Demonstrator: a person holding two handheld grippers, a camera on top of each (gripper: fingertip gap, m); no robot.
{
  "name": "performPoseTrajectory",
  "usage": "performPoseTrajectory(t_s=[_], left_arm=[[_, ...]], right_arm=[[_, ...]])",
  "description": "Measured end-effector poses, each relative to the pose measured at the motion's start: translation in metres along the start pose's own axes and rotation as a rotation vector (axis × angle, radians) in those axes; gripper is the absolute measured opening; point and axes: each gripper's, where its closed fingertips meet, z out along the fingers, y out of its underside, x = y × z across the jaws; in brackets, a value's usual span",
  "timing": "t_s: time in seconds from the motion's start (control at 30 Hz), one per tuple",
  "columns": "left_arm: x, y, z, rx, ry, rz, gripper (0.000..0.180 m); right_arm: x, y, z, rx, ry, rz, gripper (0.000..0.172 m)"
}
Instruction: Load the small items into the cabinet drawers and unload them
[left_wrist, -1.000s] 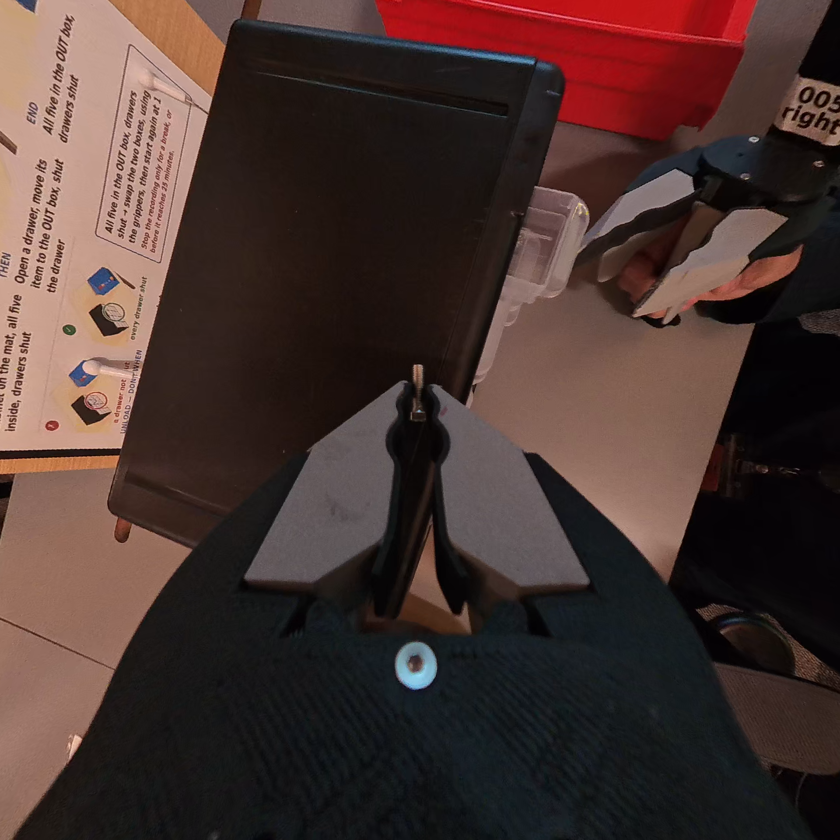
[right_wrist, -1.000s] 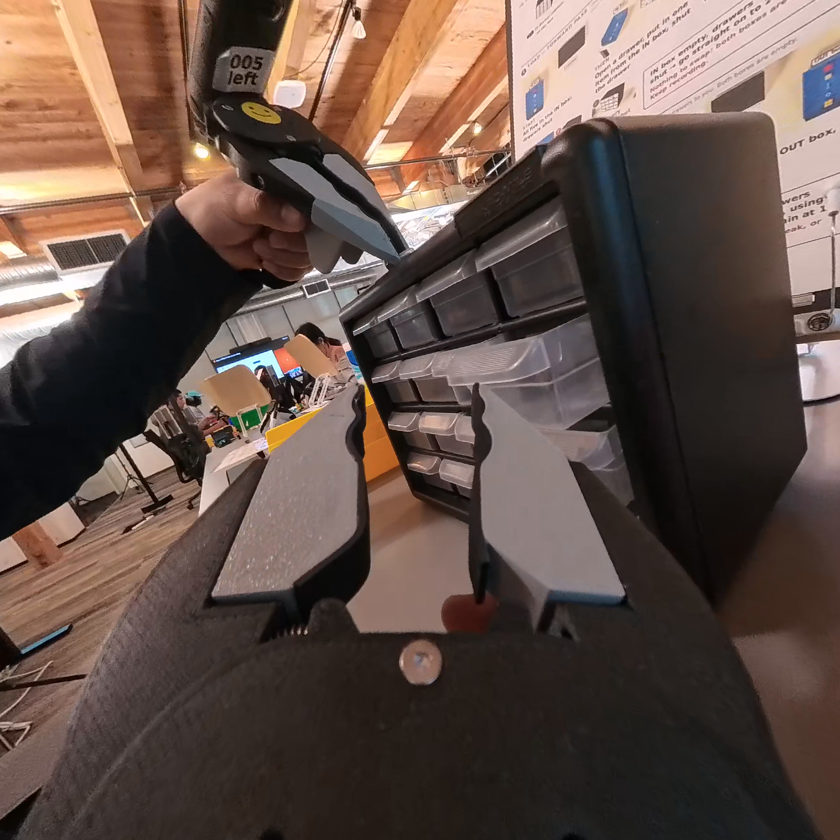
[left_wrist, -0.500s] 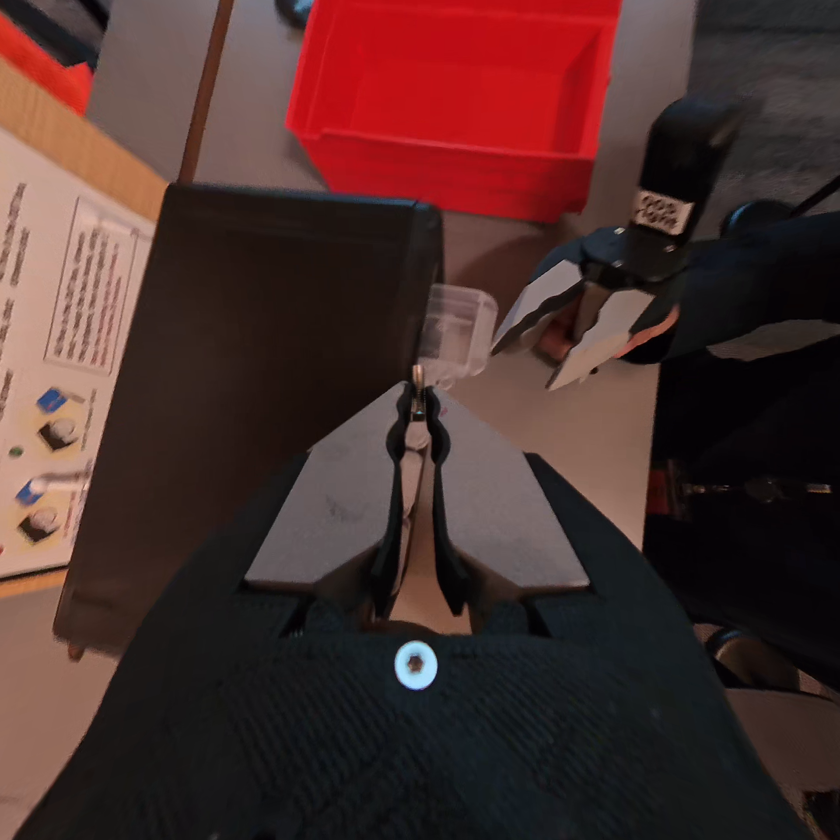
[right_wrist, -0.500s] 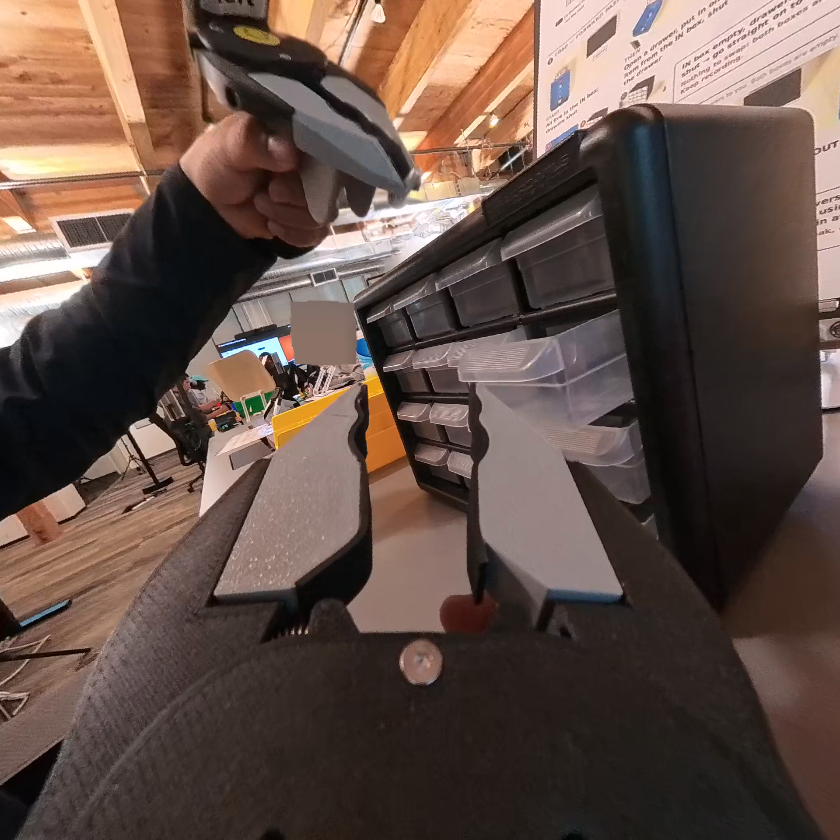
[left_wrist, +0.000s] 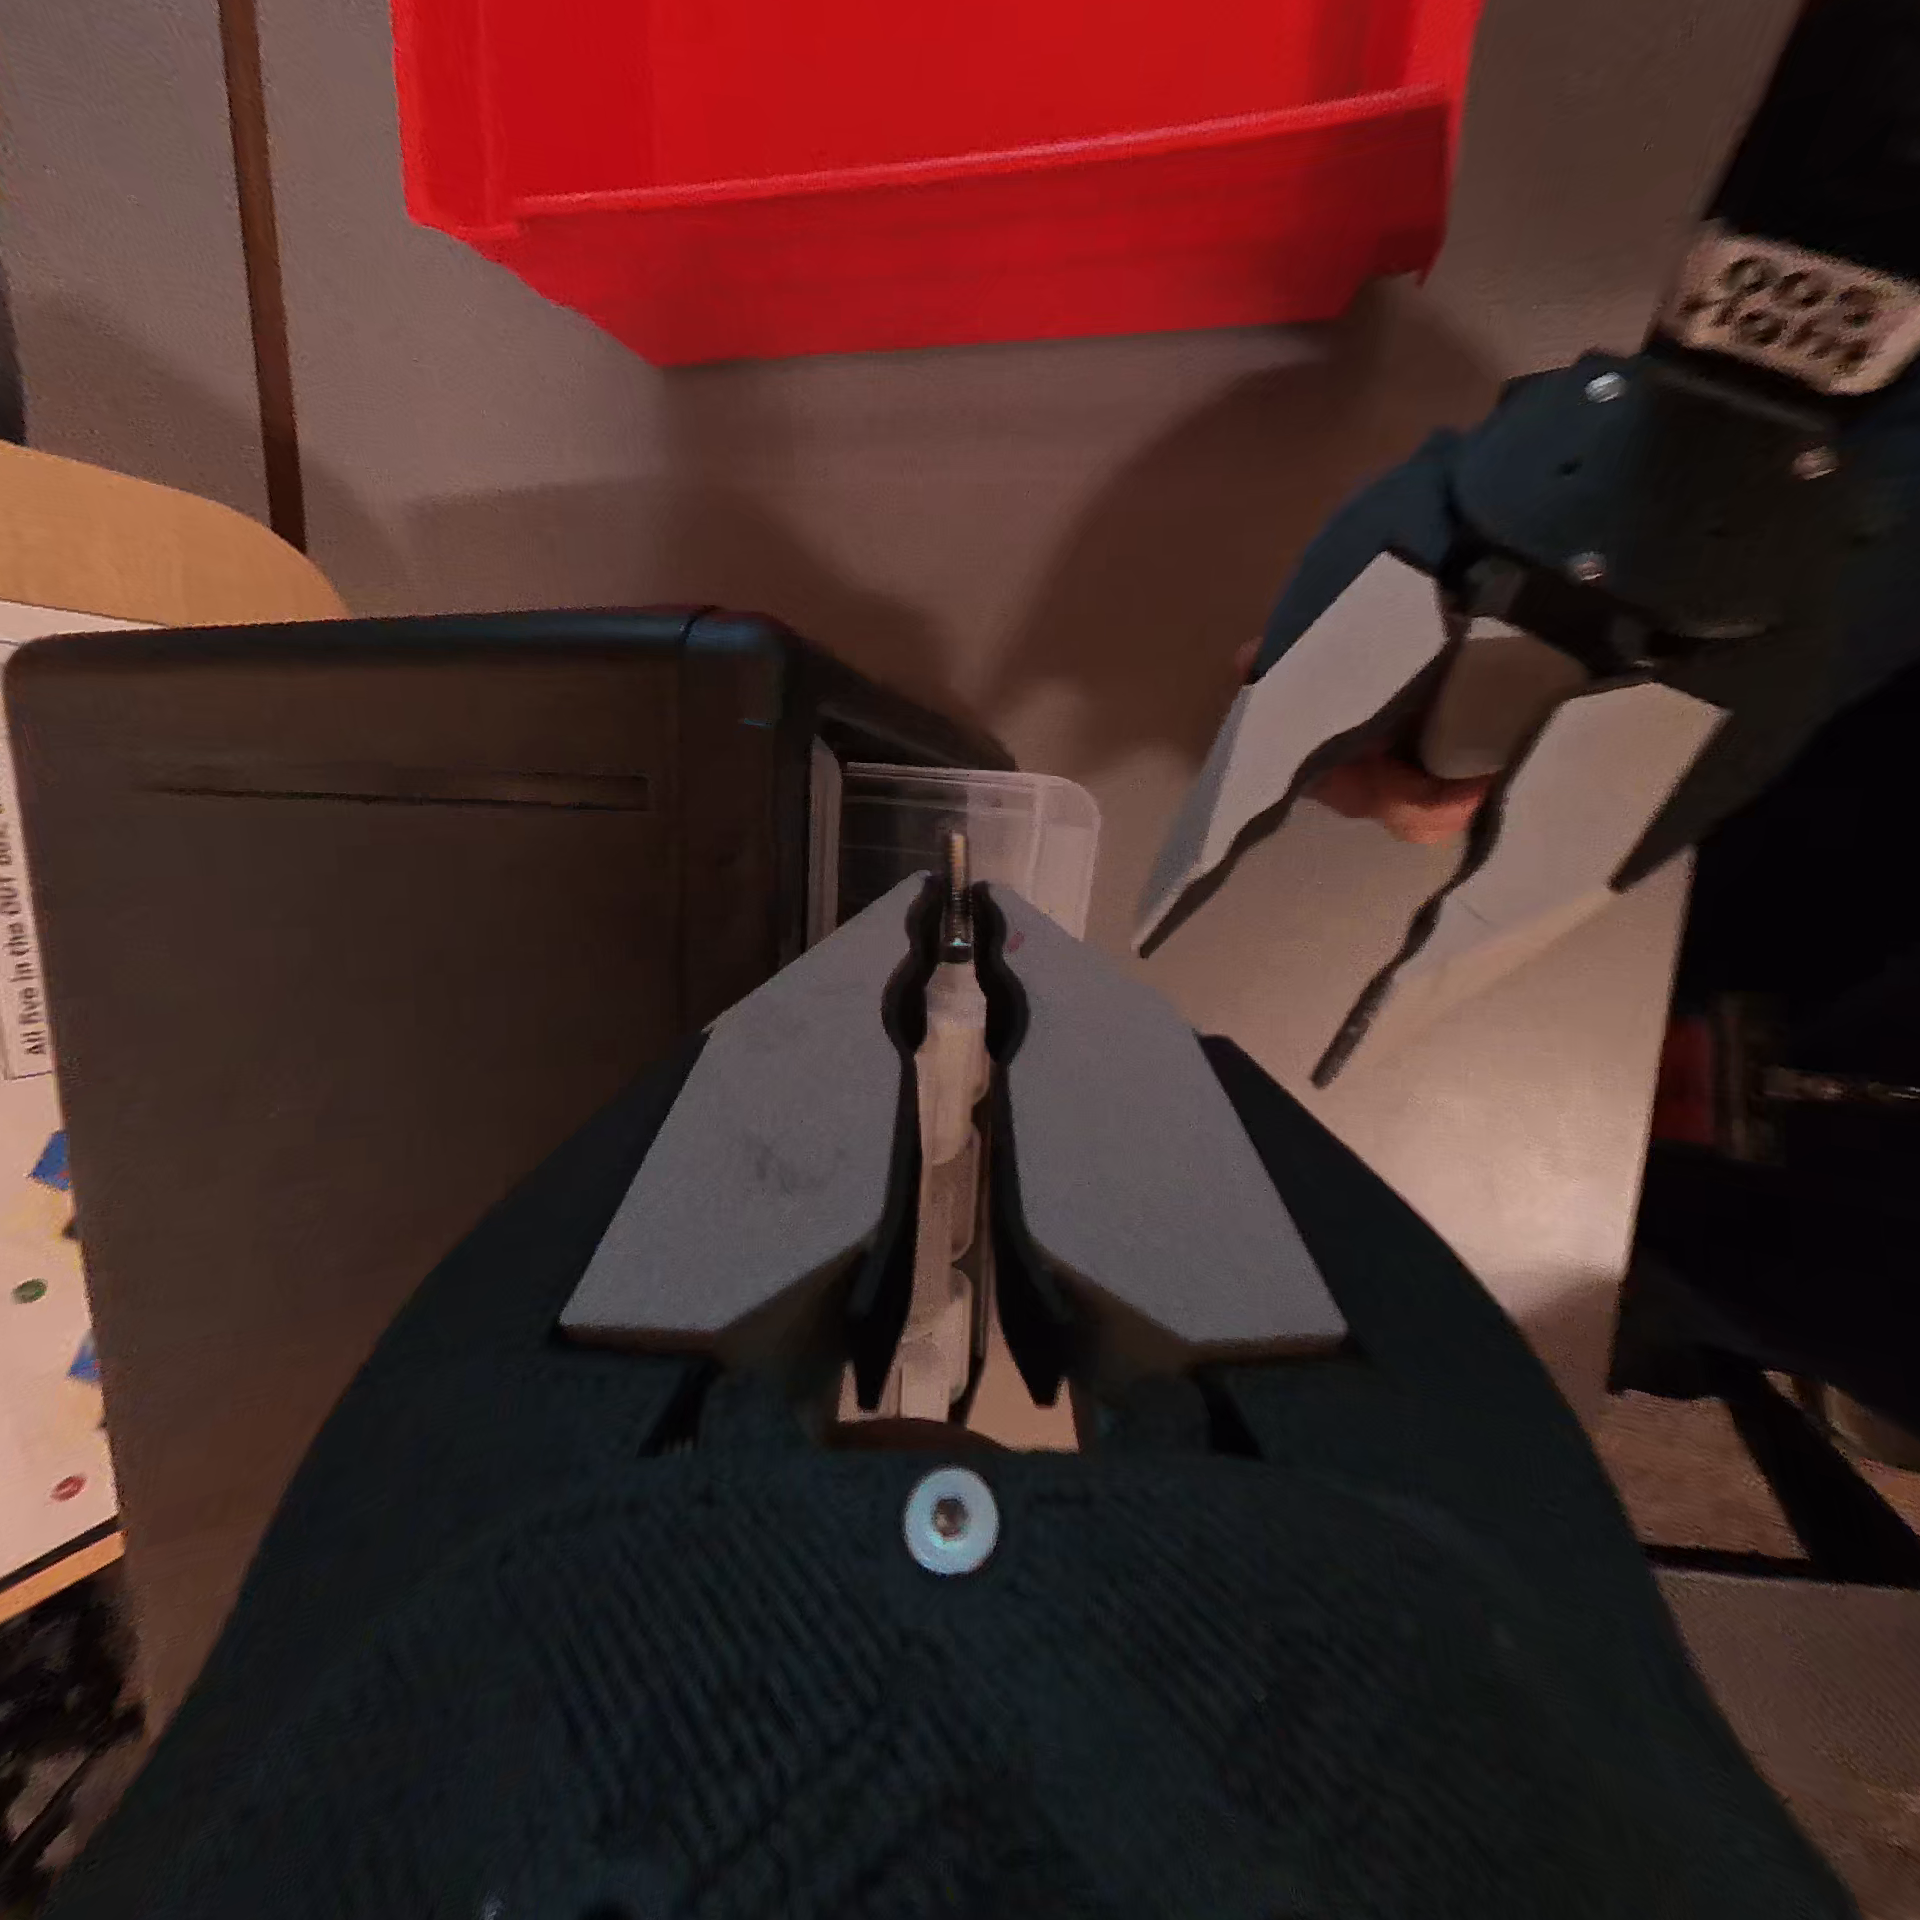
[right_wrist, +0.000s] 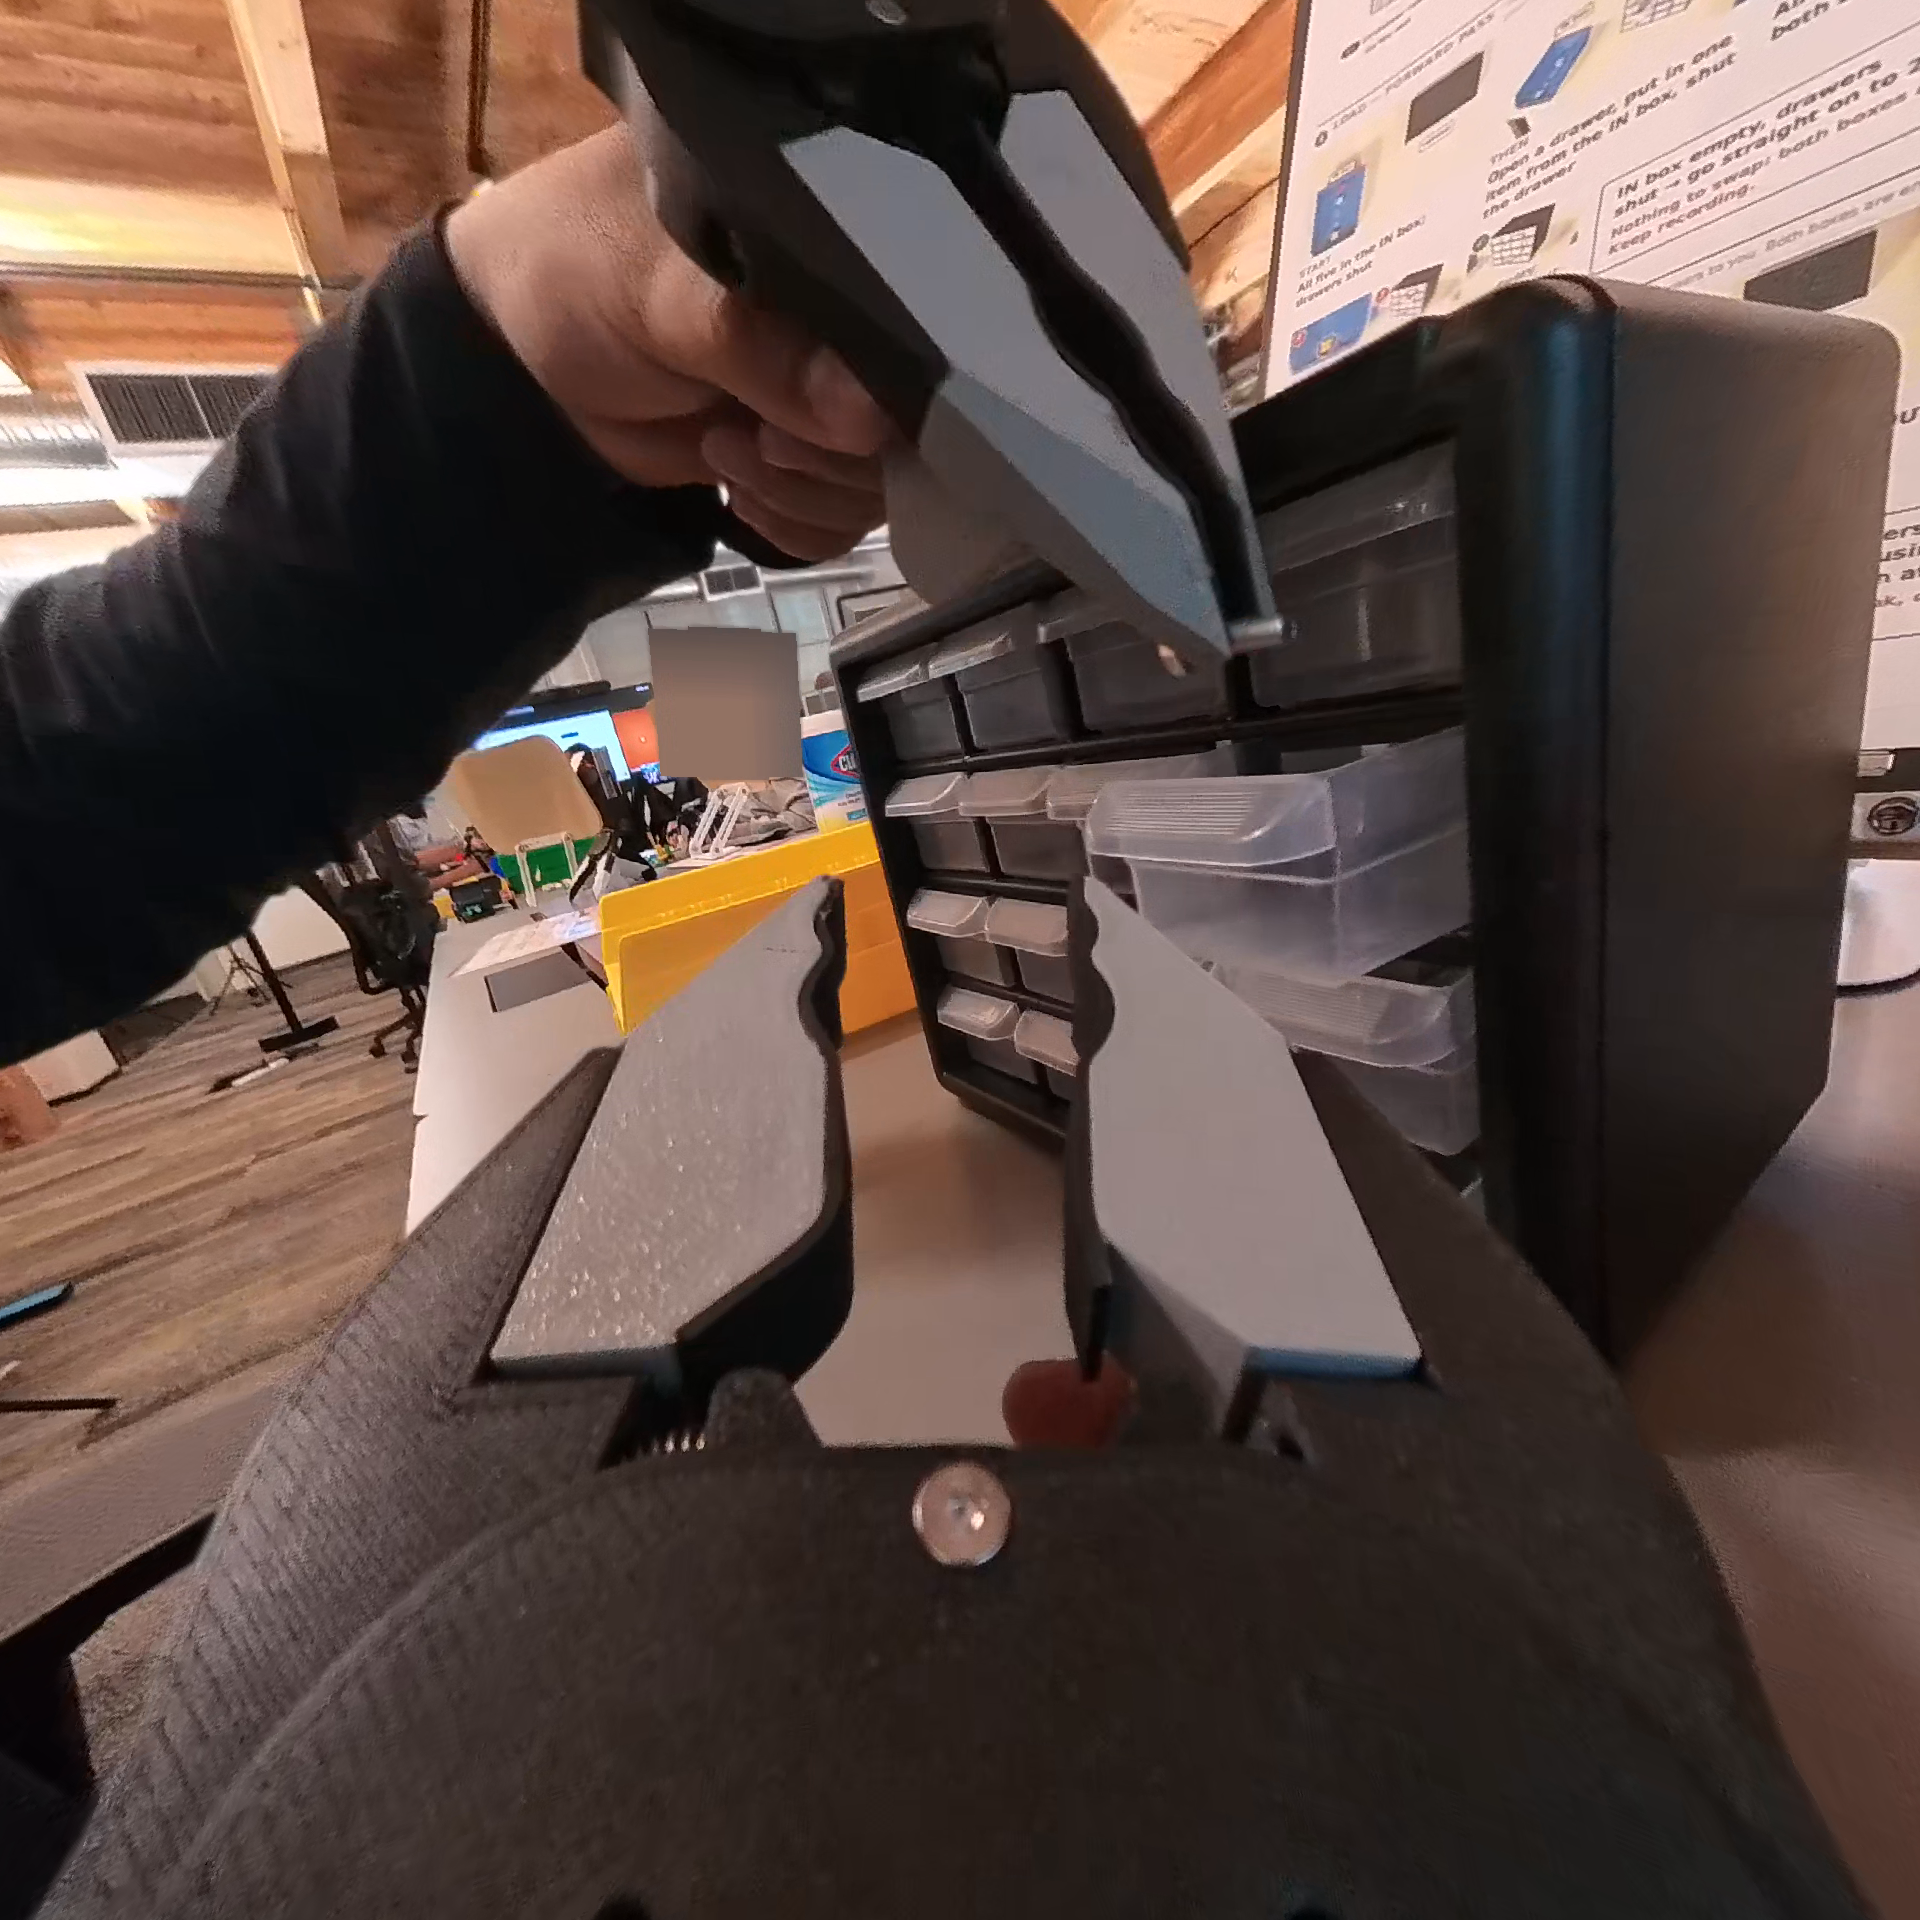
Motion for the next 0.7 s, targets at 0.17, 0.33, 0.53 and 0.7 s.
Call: performPoseTrajectory(t_s=[0.17, 0.33, 0.53, 0.7], left_arm=[[-0.004, 0.006, 0.016, -0.057, -0.090, 0.045, 0.003], [0.000, 0.011, 0.029, -0.069, -0.084, 0.014, 0.004], [0.002, 0.006, 0.017, 0.046, -0.104, -0.056, 0.022], [-0.002, 0.011, -0.005, 0.178, -0.124, -0.140, 0.027]], right_arm=[[0.000, 0.000, -0.002, -0.001, 0.006, -0.021, 0.038], [0.001, -0.001, -0.003, 0.006, 0.008, -0.011, 0.038], [-0.002, 0.001, -0.003, -0.004, 0.007, -0.033, 0.038], [-0.002, 0.003, -0.002, -0.016, 0.006, -0.042, 0.038]])
